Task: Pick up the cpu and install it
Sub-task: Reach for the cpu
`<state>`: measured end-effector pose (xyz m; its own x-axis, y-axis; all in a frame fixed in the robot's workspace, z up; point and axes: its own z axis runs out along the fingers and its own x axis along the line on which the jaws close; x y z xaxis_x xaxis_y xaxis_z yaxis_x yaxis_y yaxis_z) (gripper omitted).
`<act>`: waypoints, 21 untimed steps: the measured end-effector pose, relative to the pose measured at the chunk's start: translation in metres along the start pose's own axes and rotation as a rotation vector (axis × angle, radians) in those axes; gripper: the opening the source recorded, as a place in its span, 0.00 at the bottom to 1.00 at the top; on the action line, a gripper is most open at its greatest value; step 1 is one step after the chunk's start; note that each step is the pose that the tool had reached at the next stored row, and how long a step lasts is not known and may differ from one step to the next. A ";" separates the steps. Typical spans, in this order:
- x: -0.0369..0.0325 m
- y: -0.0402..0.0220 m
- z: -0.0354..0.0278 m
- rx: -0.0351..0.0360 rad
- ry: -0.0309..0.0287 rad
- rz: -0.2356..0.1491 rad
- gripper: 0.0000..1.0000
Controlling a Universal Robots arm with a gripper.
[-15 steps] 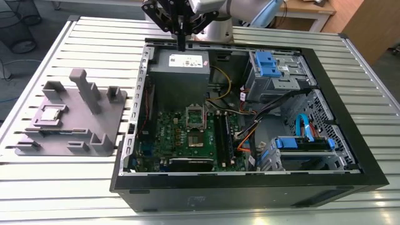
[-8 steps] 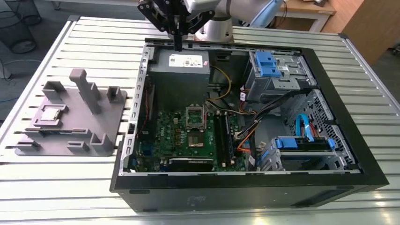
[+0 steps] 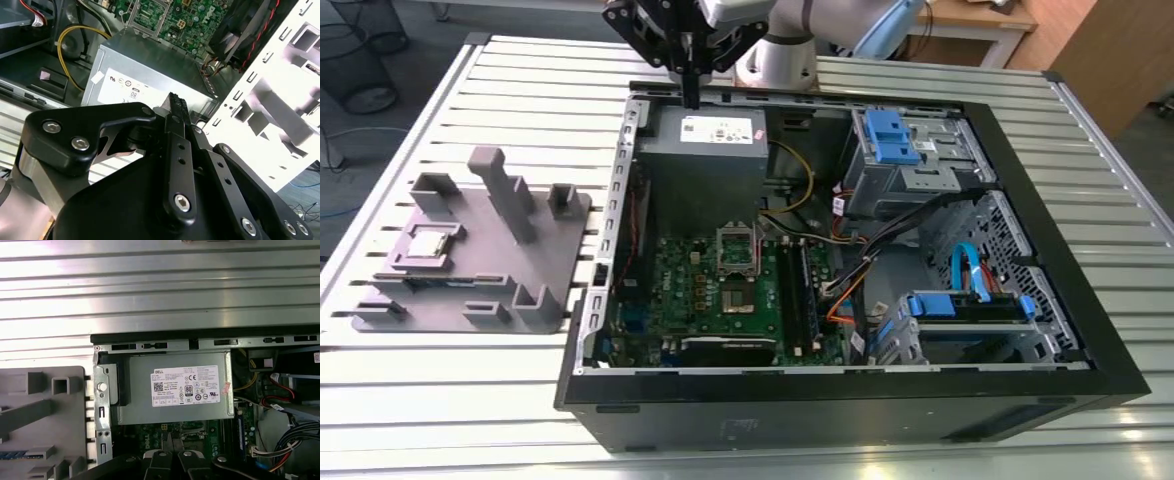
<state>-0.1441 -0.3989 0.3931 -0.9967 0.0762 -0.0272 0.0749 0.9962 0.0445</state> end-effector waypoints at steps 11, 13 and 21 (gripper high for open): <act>0.0143 -0.0011 -0.0002 -0.0002 -0.0023 0.000 0.11; 0.0169 -0.0013 -0.0003 -0.0002 -0.0025 0.000 0.11; 0.0289 -0.0022 -0.0004 -0.0003 -0.0039 0.000 0.11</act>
<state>-0.1731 -0.3989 0.3926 -0.9966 0.0762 -0.0311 0.0748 0.9962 0.0448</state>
